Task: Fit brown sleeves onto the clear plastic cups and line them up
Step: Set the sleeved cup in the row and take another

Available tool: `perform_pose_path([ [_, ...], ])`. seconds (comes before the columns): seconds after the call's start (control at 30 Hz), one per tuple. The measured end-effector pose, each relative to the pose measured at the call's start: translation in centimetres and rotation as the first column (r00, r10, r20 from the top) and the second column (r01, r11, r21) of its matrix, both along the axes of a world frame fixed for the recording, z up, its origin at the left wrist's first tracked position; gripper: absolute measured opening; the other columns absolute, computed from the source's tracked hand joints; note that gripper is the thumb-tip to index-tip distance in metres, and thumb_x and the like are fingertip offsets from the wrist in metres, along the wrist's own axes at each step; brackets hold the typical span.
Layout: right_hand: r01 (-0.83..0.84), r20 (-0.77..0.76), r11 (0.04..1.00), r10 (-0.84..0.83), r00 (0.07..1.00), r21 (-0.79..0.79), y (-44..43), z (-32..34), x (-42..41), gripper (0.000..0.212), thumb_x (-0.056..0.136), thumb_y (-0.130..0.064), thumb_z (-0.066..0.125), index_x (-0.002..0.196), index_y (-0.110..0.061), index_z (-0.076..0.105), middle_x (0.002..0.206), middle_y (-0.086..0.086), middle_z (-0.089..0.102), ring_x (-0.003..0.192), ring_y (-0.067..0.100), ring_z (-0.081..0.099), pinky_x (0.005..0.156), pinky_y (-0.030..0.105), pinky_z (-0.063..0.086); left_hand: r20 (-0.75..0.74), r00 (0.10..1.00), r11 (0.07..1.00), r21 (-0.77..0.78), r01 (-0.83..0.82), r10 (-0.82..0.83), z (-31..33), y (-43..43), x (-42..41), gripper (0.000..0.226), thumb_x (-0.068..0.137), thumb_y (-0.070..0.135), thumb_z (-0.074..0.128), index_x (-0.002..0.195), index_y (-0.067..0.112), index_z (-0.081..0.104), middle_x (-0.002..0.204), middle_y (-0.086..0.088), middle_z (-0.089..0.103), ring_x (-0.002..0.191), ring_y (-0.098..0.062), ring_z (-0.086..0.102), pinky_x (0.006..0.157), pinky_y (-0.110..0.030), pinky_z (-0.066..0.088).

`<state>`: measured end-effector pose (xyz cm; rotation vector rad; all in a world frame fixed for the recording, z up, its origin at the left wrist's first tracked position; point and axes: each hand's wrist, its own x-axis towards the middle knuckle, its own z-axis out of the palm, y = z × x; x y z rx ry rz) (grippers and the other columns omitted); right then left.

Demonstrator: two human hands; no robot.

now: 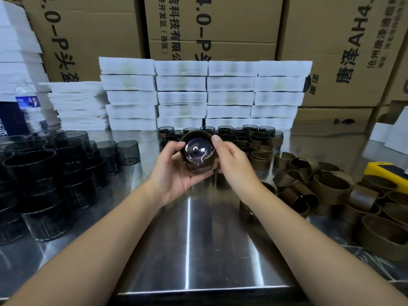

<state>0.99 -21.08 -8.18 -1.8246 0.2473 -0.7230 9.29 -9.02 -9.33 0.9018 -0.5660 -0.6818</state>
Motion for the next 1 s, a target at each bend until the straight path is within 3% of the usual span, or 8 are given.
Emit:
perform_pose_path([
  [0.27, -0.022, -0.129, 0.998, 0.015, 0.991, -0.054, 0.45, 0.10, -0.19, 0.071, 0.080, -0.078, 0.023, 0.116, -0.029, 0.060, 0.112, -0.004, 0.065, 0.107, 0.018, 0.059, 0.097, 0.045, 0.047, -0.074, 0.989, 0.991, -0.051, 0.121, -0.125, -0.11, 0.34, -0.09, 0.061, 0.079, 0.053, 0.057, 0.114, 0.004, 0.068, 0.124, -0.022, 0.063, 0.110, -0.039, 0.064, 0.096, -0.052, 0.049],
  [0.4, -0.003, -0.136, 0.995, -0.011, 0.991, -0.103, 0.55, 0.15, -0.47, 0.057, 0.084, -0.075, 0.027, 0.100, -0.030, 0.059, 0.101, -0.005, 0.065, 0.101, 0.017, 0.059, 0.092, 0.041, 0.047, -0.062, 0.992, 0.994, -0.015, 0.105, -0.106, 0.02, 0.38, -0.04, 0.065, 0.078, 0.063, 0.054, 0.107, 0.009, 0.075, 0.124, -0.018, 0.065, 0.112, -0.034, 0.064, 0.087, -0.047, 0.056],
  [0.5, 0.011, -0.151, 0.990, -0.033, 0.988, -0.143, 0.56, 0.05, -0.71, 0.053, 0.083, -0.075, 0.026, 0.097, -0.033, 0.055, 0.096, -0.007, 0.063, 0.098, 0.015, 0.057, 0.076, 0.030, 0.039, 0.008, 0.999, 0.992, 0.123, 0.041, -0.042, -0.08, 0.08, -0.01, 0.070, 0.076, 0.073, 0.045, 0.108, 0.019, 0.074, 0.122, -0.013, 0.067, 0.109, -0.030, 0.066, 0.093, -0.047, 0.053],
  [0.6, 0.012, -0.165, 0.988, -0.037, 0.986, -0.153, 0.36, -0.01, -0.65, 0.052, 0.086, -0.073, 0.027, 0.100, -0.031, 0.054, 0.094, -0.007, 0.061, 0.095, 0.015, 0.055, 0.076, 0.031, 0.034, 0.109, 0.994, 0.976, 0.214, -0.045, 0.022, -0.25, -0.25, -0.07, 0.067, 0.078, 0.078, 0.036, 0.099, 0.029, 0.077, 0.113, -0.005, 0.072, 0.104, -0.026, 0.066, 0.095, -0.044, 0.048],
  [0.7, 0.006, -0.165, 0.983, -0.037, 0.986, -0.182, 0.29, -0.24, -0.43, 0.043, 0.089, -0.066, 0.035, 0.095, -0.028, 0.055, 0.087, -0.008, 0.059, 0.088, 0.015, 0.057, 0.076, 0.031, 0.039, 0.143, 0.986, 0.959, 0.256, -0.119, 0.084, -0.45, -0.32, -0.02, 0.066, 0.079, 0.078, 0.041, 0.095, 0.026, 0.078, 0.113, -0.010, 0.071, 0.109, -0.031, 0.065, 0.102, -0.050, 0.044],
  [0.8, 0.013, -0.161, 0.978, -0.047, 0.986, -0.208, 0.27, -0.32, -0.46, 0.038, 0.096, -0.053, 0.036, 0.098, -0.023, 0.058, 0.093, -0.005, 0.062, 0.092, 0.015, 0.056, 0.076, 0.029, 0.036, 0.163, 0.977, 0.936, 0.300, -0.182, 0.137, -0.54, -0.37, -0.02, 0.061, 0.083, 0.075, 0.043, 0.090, 0.026, 0.078, 0.102, -0.008, 0.074, 0.091, -0.022, 0.072, 0.077, -0.043, 0.059],
  [0.87, 0.002, -0.152, 0.980, -0.033, 0.988, -0.200, 0.20, -0.22, -0.58, 0.042, 0.096, -0.054, 0.033, 0.099, -0.021, 0.060, 0.097, -0.005, 0.063, 0.095, 0.014, 0.055, 0.079, 0.029, 0.036, 0.148, 0.979, 0.939, 0.294, -0.179, 0.140, -0.54, -0.41, -0.05, 0.056, 0.084, 0.071, 0.047, 0.088, 0.025, 0.078, 0.095, -0.005, 0.075, 0.084, -0.018, 0.073, 0.062, -0.037, 0.058],
  [1.0, -0.017, -0.139, 0.979, -0.011, 0.990, -0.201, 0.11, -0.06, -0.68, 0.047, 0.092, -0.063, 0.030, 0.098, -0.027, 0.060, 0.091, -0.012, 0.059, 0.093, 0.009, 0.051, 0.079, 0.027, 0.033, 0.137, 0.983, 0.946, 0.284, -0.157, 0.122, -0.50, -0.38, 0.06, 0.050, 0.084, 0.067, 0.052, 0.099, 0.024, 0.073, 0.095, -0.005, 0.076, 0.085, -0.019, 0.074, 0.062, -0.037, 0.057],
])
